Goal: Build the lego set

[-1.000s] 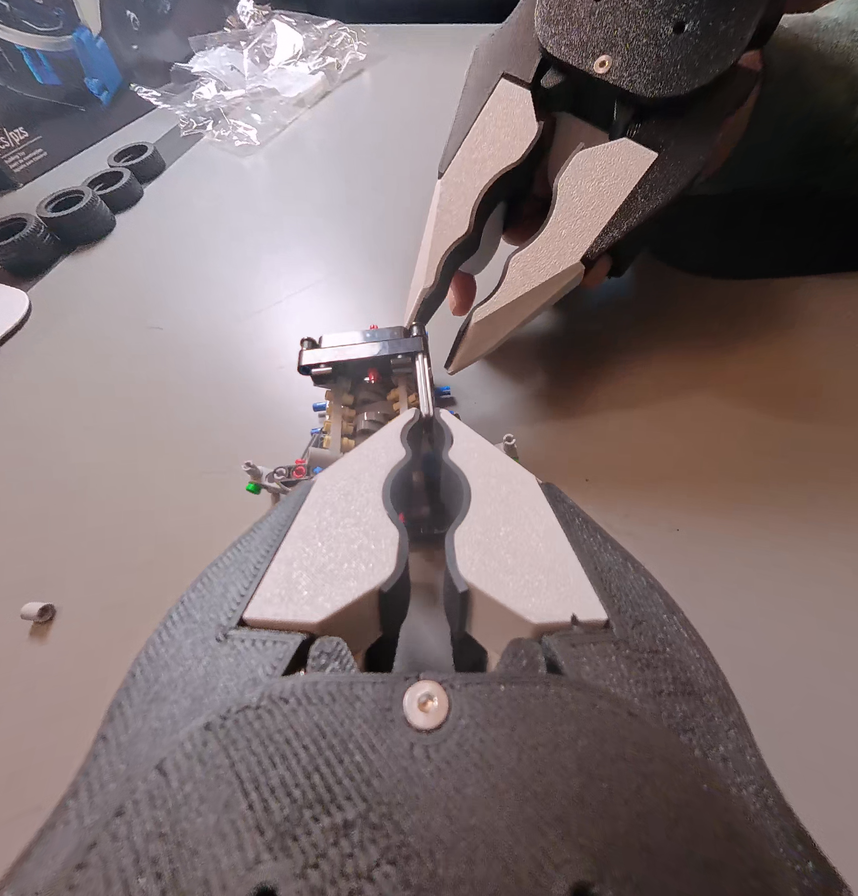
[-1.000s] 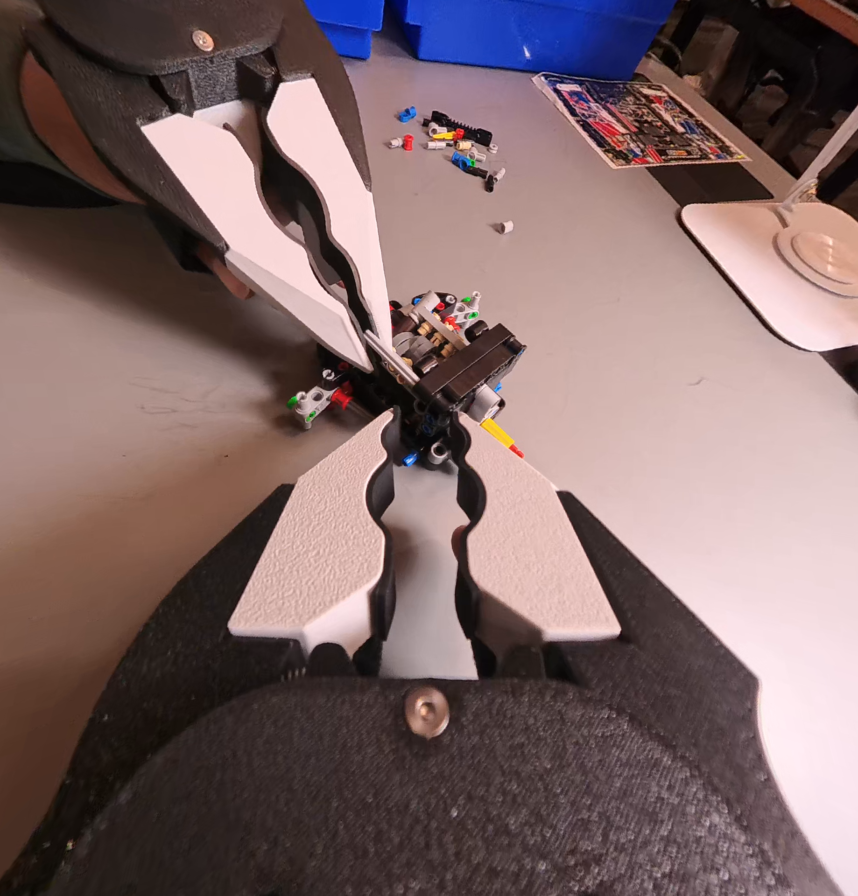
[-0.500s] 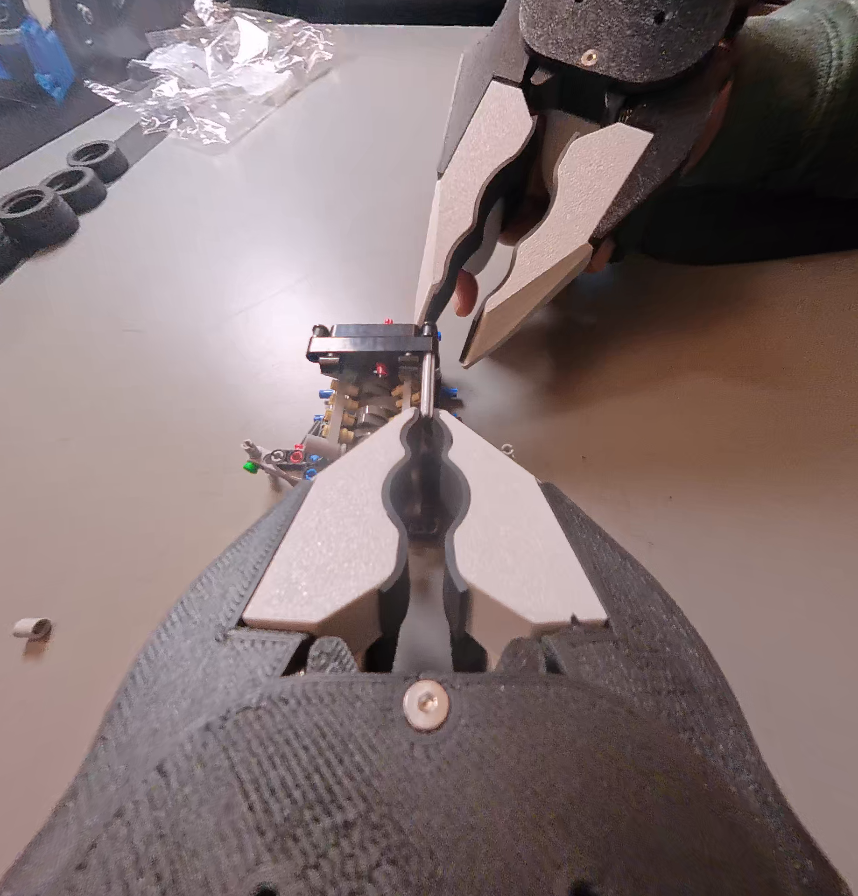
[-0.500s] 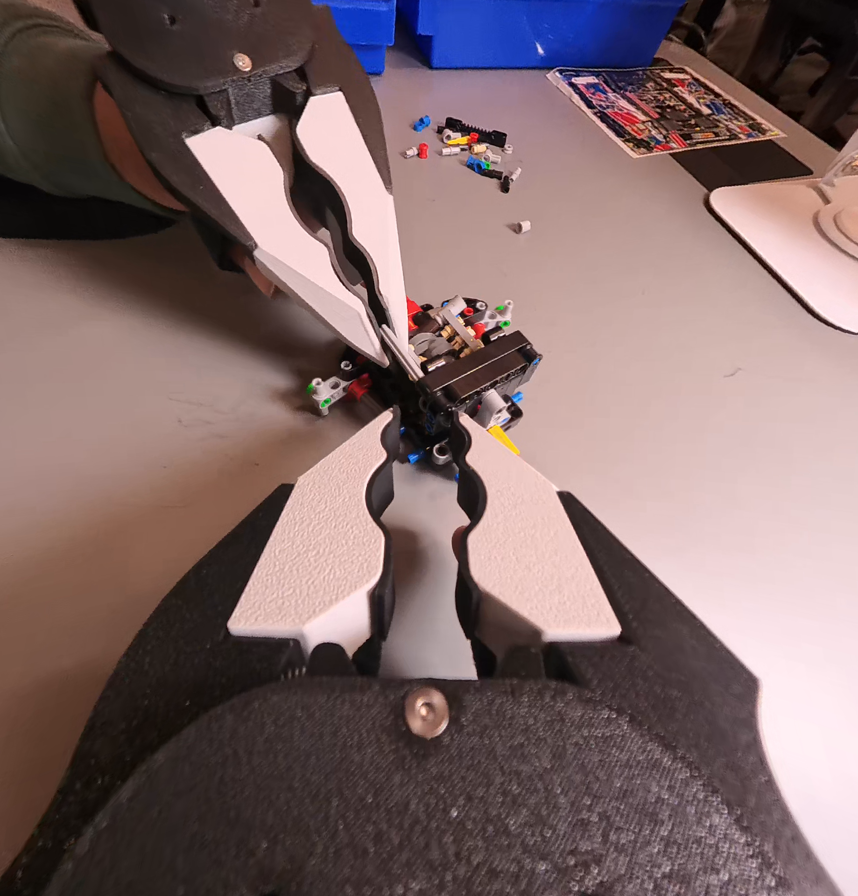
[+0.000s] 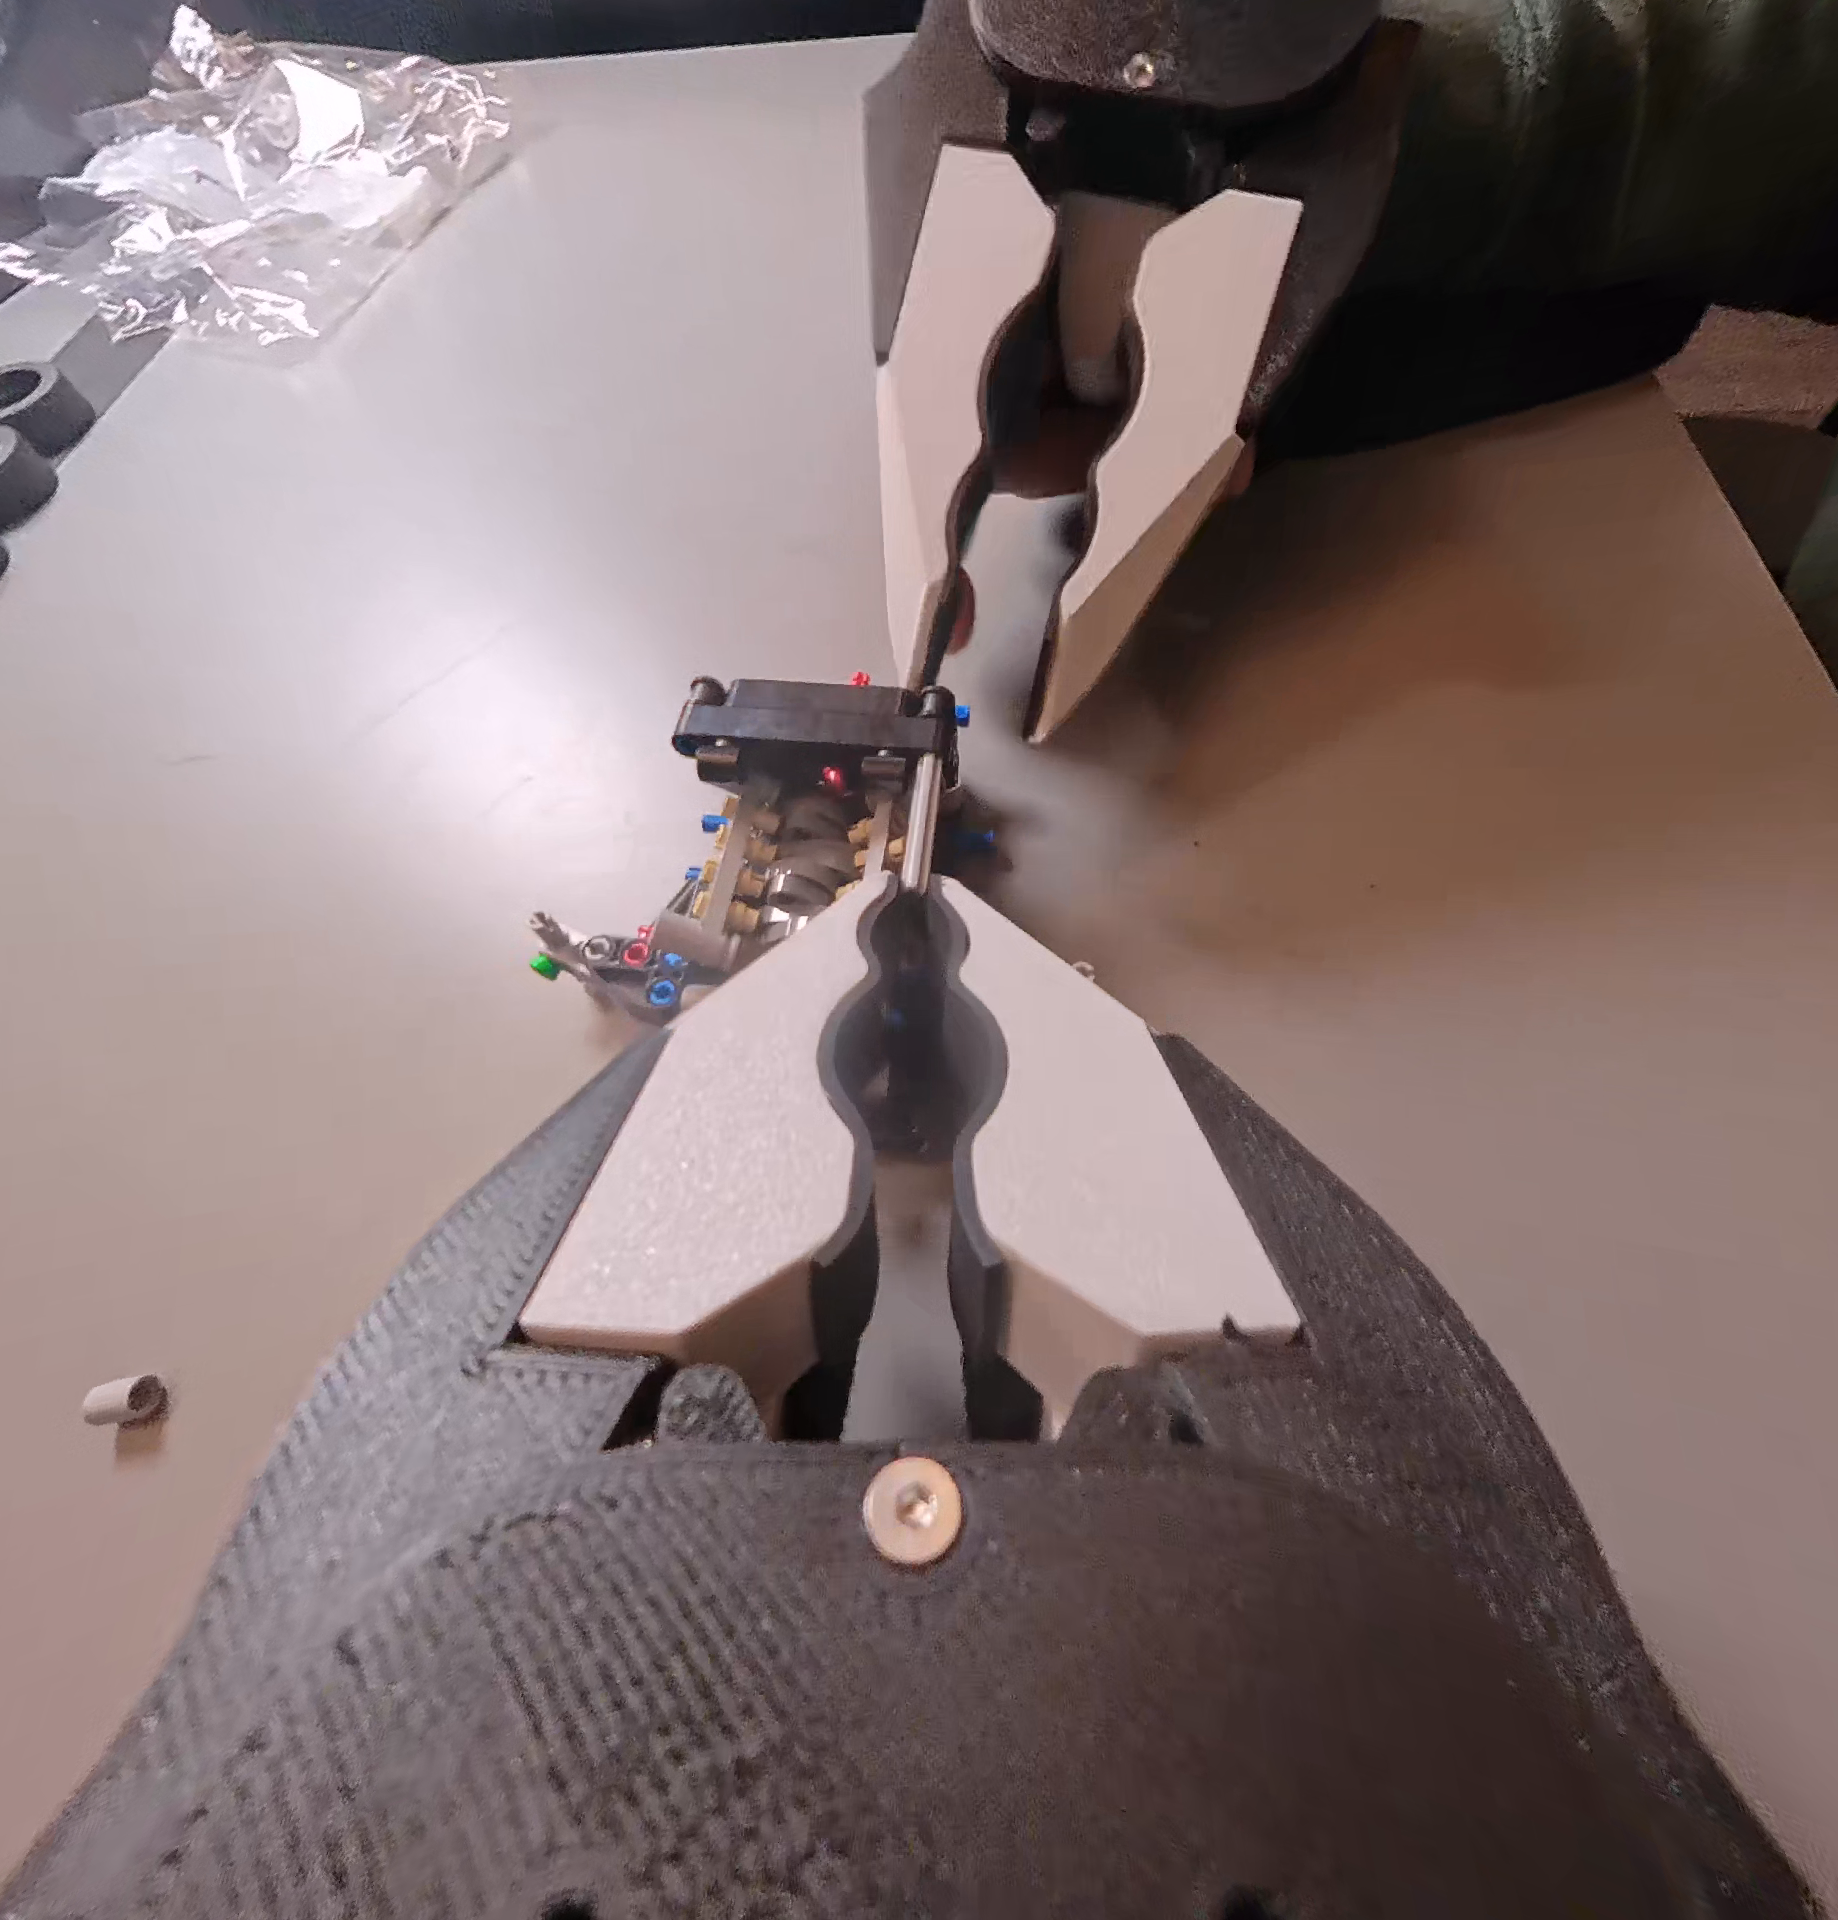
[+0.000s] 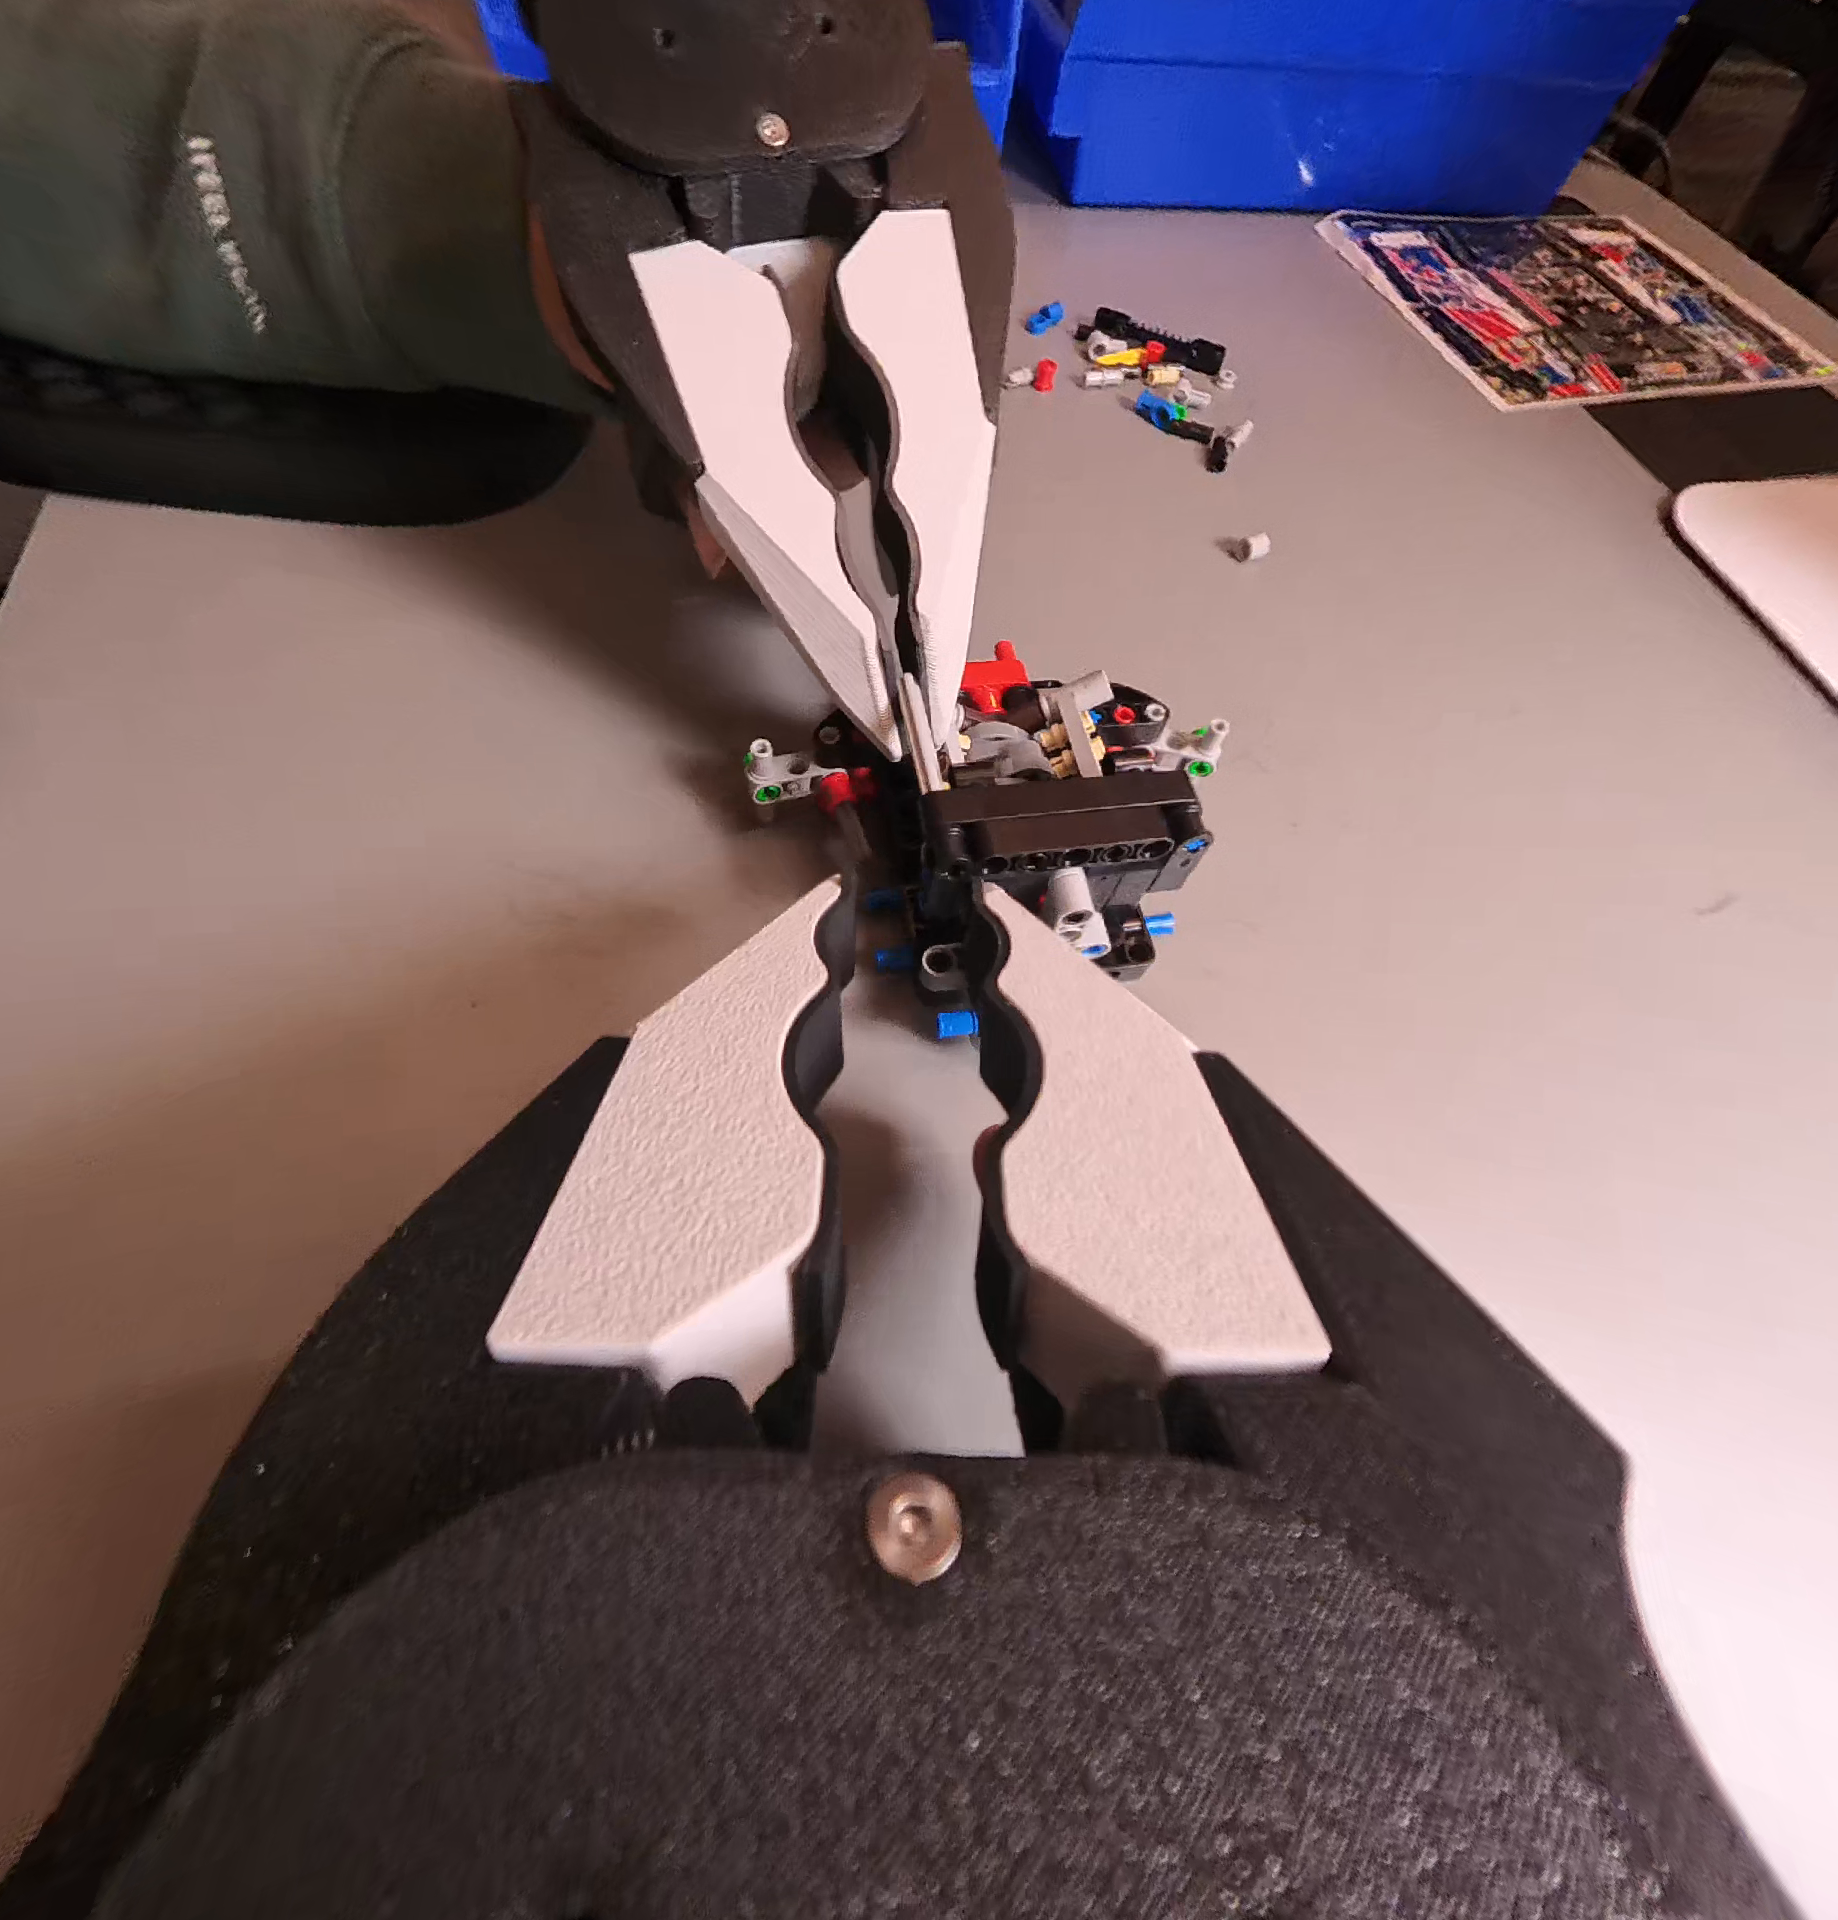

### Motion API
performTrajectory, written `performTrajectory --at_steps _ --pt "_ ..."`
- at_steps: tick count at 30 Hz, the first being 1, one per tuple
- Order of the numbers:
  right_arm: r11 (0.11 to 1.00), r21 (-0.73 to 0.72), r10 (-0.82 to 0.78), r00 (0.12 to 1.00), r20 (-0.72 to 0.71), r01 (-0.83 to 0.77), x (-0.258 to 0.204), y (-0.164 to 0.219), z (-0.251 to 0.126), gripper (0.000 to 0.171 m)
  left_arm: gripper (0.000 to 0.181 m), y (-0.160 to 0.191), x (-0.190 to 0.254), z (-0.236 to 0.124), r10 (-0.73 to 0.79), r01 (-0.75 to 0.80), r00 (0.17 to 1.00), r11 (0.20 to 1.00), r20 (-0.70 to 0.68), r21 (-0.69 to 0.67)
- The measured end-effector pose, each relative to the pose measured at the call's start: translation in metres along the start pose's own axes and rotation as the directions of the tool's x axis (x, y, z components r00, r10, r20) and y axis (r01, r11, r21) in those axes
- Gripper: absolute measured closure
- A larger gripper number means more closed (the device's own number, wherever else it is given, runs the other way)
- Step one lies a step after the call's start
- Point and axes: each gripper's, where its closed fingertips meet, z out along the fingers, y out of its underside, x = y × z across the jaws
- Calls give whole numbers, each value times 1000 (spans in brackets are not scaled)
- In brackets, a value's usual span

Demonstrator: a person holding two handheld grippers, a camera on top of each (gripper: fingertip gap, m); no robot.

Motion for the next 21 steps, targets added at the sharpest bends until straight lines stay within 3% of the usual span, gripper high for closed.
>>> performTrajectory --at_steps 1,5,10,16,21 --pt "999 5 -35 999 -2 35 1 -2 -2 151 180 0 1 0 16 -16 1000 1000 -14 3" --pt "986 14 -166 986 -30 167 21 -4 -9 138 179 0 4 -1 17 -15 997 1000 -71 24" --pt "994 11 -106 985 136 105 16 1 10 104 180 0 7 0 26 -23 995 999 -99 33" --pt "994 28 -113 982 150 110 24 -5 16 119 180 -1 11 0 40 -36 993 999 -111 35" --pt "993 37 -118 977 179 113 30 -10 15 102 180 -1 9 1 39 -36 994 999 -105 35"
